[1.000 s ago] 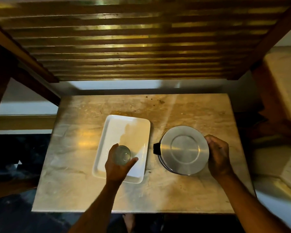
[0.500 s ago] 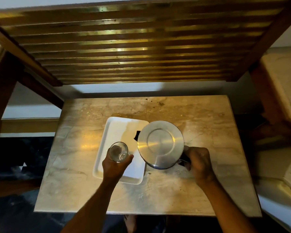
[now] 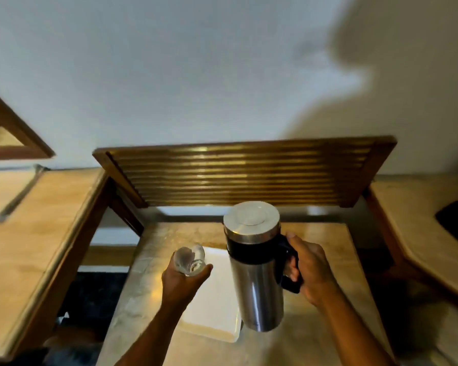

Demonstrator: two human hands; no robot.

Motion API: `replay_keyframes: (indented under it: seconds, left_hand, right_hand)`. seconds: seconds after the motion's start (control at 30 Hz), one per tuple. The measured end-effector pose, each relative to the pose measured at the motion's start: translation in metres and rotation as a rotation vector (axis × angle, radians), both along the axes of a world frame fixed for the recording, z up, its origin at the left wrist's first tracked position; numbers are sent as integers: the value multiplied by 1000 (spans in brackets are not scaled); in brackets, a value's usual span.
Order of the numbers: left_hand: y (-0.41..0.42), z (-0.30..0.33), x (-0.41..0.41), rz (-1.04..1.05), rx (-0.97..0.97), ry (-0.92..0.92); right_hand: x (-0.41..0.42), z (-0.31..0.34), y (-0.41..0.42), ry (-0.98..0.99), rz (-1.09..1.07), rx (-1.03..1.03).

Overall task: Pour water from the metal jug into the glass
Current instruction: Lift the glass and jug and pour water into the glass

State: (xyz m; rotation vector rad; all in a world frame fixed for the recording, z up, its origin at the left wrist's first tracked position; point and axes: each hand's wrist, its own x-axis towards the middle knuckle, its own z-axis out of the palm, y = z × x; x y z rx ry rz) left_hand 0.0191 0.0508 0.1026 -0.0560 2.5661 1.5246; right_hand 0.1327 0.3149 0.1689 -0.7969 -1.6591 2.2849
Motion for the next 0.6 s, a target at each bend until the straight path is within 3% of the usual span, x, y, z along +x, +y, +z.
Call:
replay_keyframes:
  seconds: [0.33,0.6]
  left_hand:
    - [18,223,8,-146,-40,193]
    - [24,353,-32,-168,-84,374]
  right_hand:
    - [-26,263,-1,313,-56,293]
    - [-52,400,5,309,-21,467]
